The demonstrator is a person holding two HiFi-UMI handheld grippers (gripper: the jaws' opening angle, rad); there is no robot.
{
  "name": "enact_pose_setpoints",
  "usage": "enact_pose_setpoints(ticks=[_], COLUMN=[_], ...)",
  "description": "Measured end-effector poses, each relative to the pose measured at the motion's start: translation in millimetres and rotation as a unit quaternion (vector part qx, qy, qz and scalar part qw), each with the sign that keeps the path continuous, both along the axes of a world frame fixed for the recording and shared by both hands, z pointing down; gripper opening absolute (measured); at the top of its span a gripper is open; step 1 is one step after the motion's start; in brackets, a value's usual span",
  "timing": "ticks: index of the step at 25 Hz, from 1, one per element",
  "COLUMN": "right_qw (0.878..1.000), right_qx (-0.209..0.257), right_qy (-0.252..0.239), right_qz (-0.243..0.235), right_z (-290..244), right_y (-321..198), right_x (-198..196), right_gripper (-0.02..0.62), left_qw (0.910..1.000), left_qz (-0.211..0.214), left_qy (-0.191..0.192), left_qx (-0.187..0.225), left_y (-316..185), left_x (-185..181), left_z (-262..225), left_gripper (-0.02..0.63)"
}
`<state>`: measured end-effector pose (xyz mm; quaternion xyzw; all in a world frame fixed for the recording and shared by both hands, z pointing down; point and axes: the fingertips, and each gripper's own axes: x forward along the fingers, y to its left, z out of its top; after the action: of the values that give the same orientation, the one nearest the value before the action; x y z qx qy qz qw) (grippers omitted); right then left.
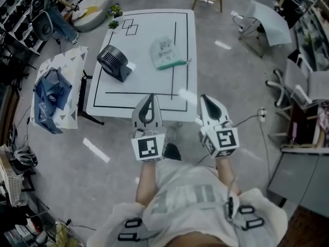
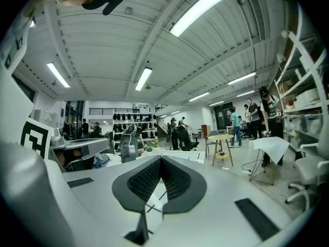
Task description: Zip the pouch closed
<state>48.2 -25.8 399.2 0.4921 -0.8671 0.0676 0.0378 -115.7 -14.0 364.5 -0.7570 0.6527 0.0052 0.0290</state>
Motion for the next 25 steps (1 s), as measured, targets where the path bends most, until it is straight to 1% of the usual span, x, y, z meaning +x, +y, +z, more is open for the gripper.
enact_pose_setpoints(ticks=[5,8,11,14,17,21,23,25], right_qw=[0.999,0.999,0.998,0.998,0.998,0.998,0.998,0.998], right_qx=[0.005,0.005,-0.001,-0.008,-0.008,-0.004,-0.002,-0.001], right_qy=[0.008,0.013,0.018,0.022,0.024,0.029,0.032,0.031], right_qz=[0.033,0.05,0.059,0.061,0.062,0.059,0.057,0.055], right_z=[-14.3,-6.4,-3.4,4.0,5.3,2.1,0.8,1.0], right_y=[-63.1,-84.8,-98.1,-106.5,-117.5,-132.8,-139.2,-145.9], right_x=[-34.8,-44.1,-48.4,-52.1,-54.6,-52.2,-49.5,-47.3], right_gripper=[0.008,0.008,0.008,0.008,0.008,0.008,0.008,0.008], left_qw=[0.9997,0.9994,0.9992,0.9985,0.9974,0.9954,0.9944,0.9942], left_qz=[0.023,0.031,0.035,0.05,0.068,0.092,0.097,0.097], left_qy=[0.008,0.005,0.015,0.011,0.003,-0.025,-0.039,-0.043], left_qx=[-0.005,-0.014,-0.012,-0.018,-0.021,-0.013,-0.013,-0.016], left_y=[-61.7,-89.5,-111.5,-124.2,-137.5,-151.6,-157.6,-164.6], left_x=[-40.1,-59.9,-68.4,-64.8,-53.8,-32.3,-24.8,-20.9], left_z=[1.9,6.0,5.7,10.0,12.5,9.6,9.0,9.2], left_gripper=[0.005,0.005,0.005,0.005,0.005,0.005,0.005,0.005])
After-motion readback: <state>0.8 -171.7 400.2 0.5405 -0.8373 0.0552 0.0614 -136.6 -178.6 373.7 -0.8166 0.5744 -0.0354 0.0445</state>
